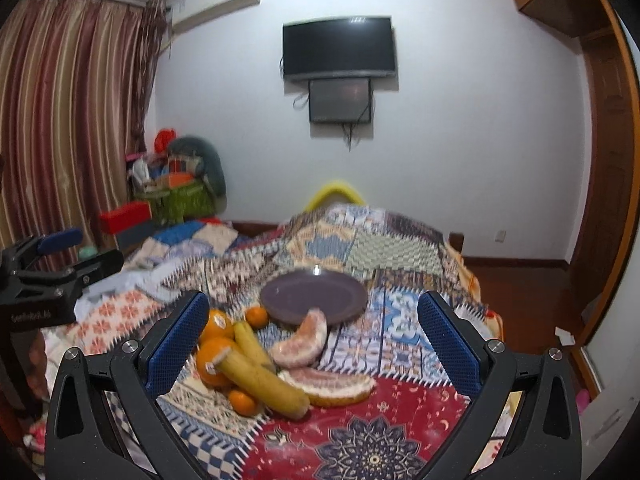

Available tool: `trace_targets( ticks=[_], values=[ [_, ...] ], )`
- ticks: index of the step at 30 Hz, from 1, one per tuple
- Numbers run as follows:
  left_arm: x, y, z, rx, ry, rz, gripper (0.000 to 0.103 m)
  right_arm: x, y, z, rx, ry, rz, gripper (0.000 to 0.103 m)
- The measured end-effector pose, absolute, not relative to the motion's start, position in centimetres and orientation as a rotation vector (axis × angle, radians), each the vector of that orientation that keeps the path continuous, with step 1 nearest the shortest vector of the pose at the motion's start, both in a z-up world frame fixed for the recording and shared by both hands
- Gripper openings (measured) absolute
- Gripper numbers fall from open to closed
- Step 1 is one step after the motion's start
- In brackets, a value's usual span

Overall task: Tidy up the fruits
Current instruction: 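Close the right tool on the yellow cylindrical fruit while the left tool approaches a large Dole orange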

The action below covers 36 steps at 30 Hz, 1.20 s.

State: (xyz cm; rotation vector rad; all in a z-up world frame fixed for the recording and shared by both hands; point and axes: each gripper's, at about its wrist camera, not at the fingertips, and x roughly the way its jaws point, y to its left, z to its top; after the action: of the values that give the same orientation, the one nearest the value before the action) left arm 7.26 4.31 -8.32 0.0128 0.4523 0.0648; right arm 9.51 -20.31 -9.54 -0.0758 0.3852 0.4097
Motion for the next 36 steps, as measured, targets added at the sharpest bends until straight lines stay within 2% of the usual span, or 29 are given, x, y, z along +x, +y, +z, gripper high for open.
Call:
trace_targets(
  ticks=[6,10,14,16,19,25,36],
  values=[
    [9.6,5.1,-11.9,0.011,0.566,0.047,0.101,11.4,-19.0,-12.9,-0.104,0.526,0.459,0.101],
    [11.3,5.3,-14.2,0.012,0.661,0.002,0.09,12.7,-18.2,-14.9,-0.106,0.628,0.508,0.098],
    [12.8,5.6,-16.6,-0.001,0.754,-0.038,0.081,13.7,-17.1,-16.8,-0.121,0.692,0.541,0.085],
    [13.0,5.7,-17.1,-0.008,0.784,-0.05,0.077,14.2,-16.6,-17.7,-0.119,0.722,0.557,0.084],
    [13.3,5.8,-17.9,-0.033,0.815,-0.077,0.075,14.9,-15.9,-18.7,-0.117,0.76,0.587,0.075],
    [14.3,5.7,-19.2,-0.069,0.859,-0.105,0.074,15.6,-14.4,-20.0,-0.153,0.8,0.621,0.069],
    [15.2,5.3,-20.5,-0.08,0.902,-0.134,0.074,17.1,-13.4,-21.1,-0.174,0.804,0.668,0.069]
  ],
)
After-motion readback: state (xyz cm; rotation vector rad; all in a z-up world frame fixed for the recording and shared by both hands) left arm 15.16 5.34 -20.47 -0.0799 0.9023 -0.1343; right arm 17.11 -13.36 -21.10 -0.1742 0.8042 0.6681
